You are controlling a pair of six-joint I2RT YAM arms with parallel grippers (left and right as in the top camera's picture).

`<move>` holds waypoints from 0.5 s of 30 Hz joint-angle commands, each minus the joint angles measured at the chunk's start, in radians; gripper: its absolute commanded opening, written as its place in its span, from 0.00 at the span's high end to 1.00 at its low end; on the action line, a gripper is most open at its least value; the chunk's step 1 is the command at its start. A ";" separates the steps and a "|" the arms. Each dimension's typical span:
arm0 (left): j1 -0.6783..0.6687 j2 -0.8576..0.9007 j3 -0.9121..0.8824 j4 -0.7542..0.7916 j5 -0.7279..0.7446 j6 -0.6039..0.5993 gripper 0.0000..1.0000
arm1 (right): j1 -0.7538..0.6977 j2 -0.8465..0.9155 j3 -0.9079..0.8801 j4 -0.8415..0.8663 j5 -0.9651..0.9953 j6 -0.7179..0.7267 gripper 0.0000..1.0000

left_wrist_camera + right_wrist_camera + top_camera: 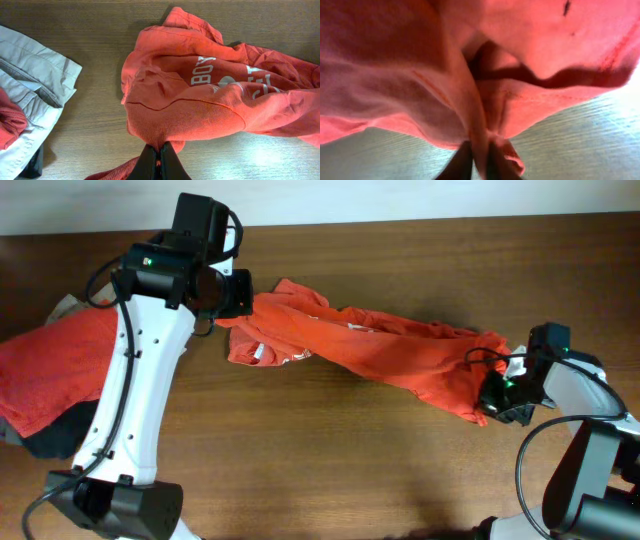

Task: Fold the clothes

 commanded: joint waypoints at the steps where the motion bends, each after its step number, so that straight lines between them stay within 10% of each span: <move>1: 0.005 -0.001 0.005 0.003 -0.014 0.017 0.99 | 0.003 -0.025 0.018 -0.025 -0.062 0.007 0.96; 15: 0.012 -0.012 0.126 -0.027 -0.015 0.061 0.99 | -0.022 -0.340 0.430 -0.176 -0.111 -0.003 0.96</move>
